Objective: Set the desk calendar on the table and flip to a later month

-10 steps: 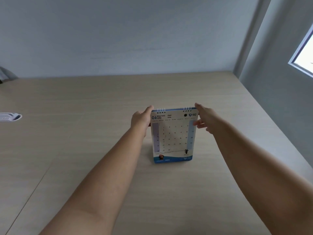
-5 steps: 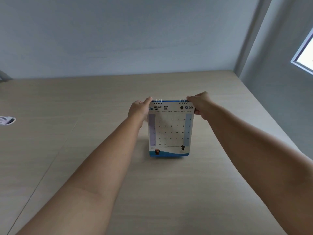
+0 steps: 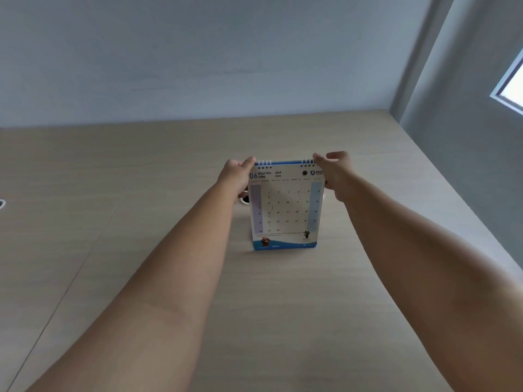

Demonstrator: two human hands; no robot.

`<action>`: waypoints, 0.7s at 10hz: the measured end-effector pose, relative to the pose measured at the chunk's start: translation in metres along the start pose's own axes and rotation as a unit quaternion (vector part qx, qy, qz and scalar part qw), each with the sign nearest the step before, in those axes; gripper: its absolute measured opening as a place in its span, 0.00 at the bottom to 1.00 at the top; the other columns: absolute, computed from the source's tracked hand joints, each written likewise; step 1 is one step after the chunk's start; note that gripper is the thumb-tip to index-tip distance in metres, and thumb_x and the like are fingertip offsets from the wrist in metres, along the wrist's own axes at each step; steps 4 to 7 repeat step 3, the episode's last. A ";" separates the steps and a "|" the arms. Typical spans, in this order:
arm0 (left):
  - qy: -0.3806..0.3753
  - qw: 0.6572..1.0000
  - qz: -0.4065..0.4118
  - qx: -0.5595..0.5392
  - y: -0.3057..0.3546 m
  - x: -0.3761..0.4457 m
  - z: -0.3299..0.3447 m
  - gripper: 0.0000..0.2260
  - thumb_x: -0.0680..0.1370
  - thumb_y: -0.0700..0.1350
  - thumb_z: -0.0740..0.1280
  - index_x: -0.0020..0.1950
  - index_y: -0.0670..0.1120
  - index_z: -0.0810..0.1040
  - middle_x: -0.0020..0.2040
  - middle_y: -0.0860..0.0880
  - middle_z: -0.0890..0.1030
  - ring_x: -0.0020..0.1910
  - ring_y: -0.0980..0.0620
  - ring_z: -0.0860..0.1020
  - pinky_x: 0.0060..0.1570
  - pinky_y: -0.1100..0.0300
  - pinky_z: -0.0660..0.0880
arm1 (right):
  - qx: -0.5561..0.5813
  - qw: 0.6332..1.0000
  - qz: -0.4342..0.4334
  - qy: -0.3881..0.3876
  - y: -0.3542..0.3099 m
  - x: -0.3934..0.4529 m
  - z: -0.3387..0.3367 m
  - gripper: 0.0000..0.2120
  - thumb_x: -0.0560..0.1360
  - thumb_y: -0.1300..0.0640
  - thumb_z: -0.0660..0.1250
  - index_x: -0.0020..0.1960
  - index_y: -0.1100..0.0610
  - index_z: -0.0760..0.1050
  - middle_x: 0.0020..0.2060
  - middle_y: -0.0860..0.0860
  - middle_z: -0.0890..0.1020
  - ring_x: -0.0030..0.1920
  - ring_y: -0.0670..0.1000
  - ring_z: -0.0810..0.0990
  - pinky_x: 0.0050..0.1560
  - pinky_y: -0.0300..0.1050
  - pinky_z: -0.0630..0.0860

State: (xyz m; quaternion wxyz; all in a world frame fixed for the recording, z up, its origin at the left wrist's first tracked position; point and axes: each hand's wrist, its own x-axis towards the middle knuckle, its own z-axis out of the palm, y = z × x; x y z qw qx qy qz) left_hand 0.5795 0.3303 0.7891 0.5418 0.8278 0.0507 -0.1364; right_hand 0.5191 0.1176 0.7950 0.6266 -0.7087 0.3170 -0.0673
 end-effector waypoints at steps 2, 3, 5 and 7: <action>-0.005 1.000 -0.015 0.021 -0.002 -0.001 0.000 0.32 0.75 0.68 0.56 0.66 0.45 0.74 0.58 0.44 0.82 0.52 0.44 0.81 0.48 0.51 0.79 | -0.040 0.999 0.005 -0.015 -0.004 0.002 0.001 0.23 0.73 0.41 0.65 0.59 0.56 0.69 0.54 0.59 0.83 0.42 0.55 0.78 0.31 0.45 0.70; 0.034 0.997 -0.014 0.072 -0.001 -0.013 0.002 0.37 0.76 0.71 0.49 0.69 0.44 0.70 0.52 0.44 0.80 0.43 0.46 0.78 0.52 0.50 0.77 | -0.076 0.997 0.012 -0.007 0.000 -0.002 0.000 0.29 0.72 0.37 0.63 0.58 0.60 0.72 0.52 0.57 0.82 0.39 0.55 0.75 0.28 0.42 0.65; 0.034 0.997 -0.014 0.072 -0.001 -0.013 0.002 0.37 0.76 0.71 0.49 0.69 0.44 0.70 0.52 0.44 0.80 0.43 0.46 0.78 0.52 0.50 0.77 | -0.076 0.997 0.012 -0.007 0.000 -0.002 0.000 0.29 0.72 0.37 0.63 0.58 0.60 0.72 0.52 0.57 0.82 0.39 0.55 0.75 0.28 0.42 0.65; 0.034 0.997 -0.014 0.072 -0.001 -0.013 0.002 0.37 0.76 0.71 0.49 0.69 0.44 0.70 0.52 0.44 0.80 0.43 0.46 0.78 0.52 0.50 0.77 | -0.076 0.997 0.012 -0.007 0.000 -0.002 0.000 0.29 0.72 0.37 0.63 0.58 0.60 0.72 0.52 0.57 0.82 0.39 0.55 0.75 0.28 0.42 0.65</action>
